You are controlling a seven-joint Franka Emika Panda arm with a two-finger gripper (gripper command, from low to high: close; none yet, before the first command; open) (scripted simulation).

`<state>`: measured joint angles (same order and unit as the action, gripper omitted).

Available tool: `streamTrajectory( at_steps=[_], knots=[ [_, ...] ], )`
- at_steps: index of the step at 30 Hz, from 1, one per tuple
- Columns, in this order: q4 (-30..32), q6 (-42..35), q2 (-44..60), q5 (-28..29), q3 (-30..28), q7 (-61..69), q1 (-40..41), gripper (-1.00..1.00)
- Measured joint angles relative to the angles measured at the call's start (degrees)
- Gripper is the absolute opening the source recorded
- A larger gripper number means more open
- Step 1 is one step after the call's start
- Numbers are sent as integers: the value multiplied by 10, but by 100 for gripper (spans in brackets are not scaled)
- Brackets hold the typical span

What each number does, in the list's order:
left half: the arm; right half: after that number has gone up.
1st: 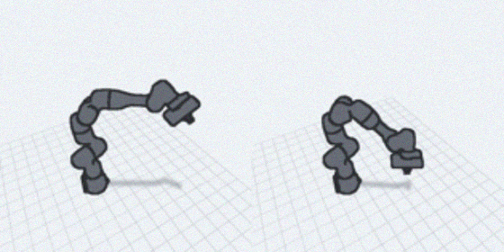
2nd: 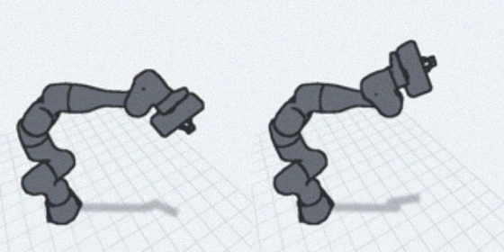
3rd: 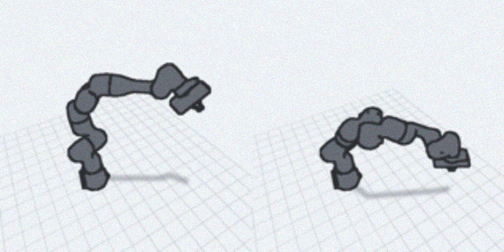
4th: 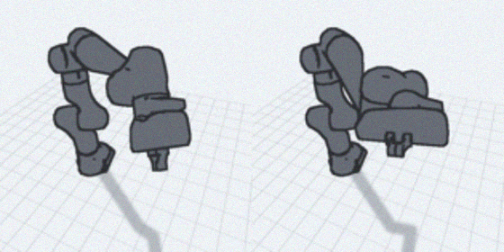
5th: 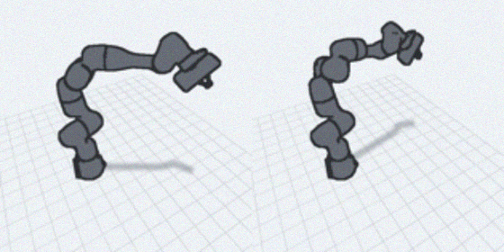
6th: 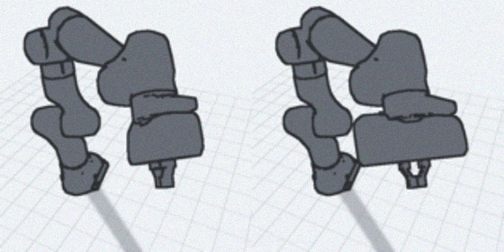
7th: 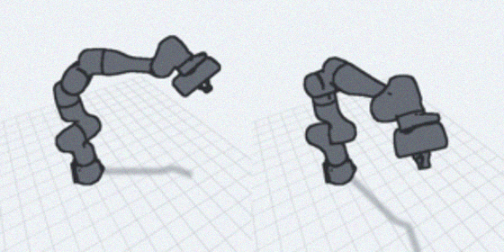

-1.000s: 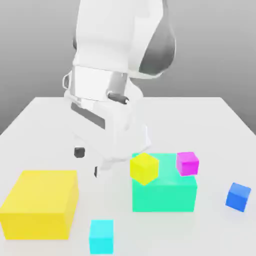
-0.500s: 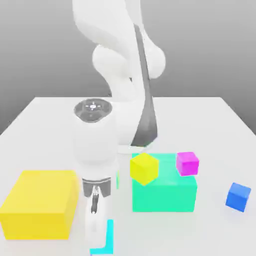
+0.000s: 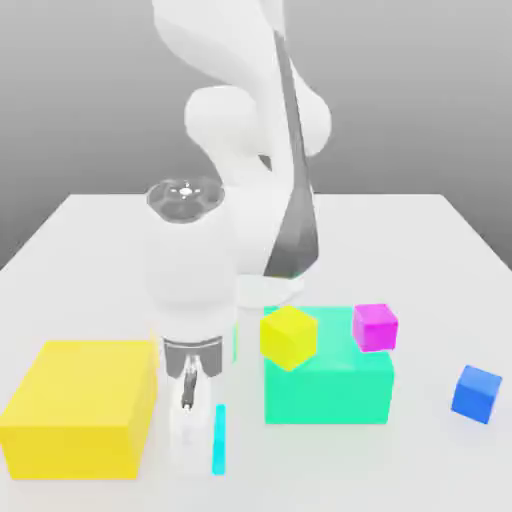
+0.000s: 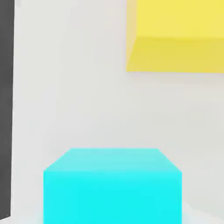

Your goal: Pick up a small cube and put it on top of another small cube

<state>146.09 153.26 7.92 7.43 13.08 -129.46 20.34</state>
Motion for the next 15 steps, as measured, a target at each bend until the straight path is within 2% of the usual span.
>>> streamTrajectory(
  at_steps=[6, 15],
  knots=[
    [47, -73, -116, -20, 10, 69, -35, -100],
    [122, -173, -296, -93, -5, 202, -112, -100]
  ],
)
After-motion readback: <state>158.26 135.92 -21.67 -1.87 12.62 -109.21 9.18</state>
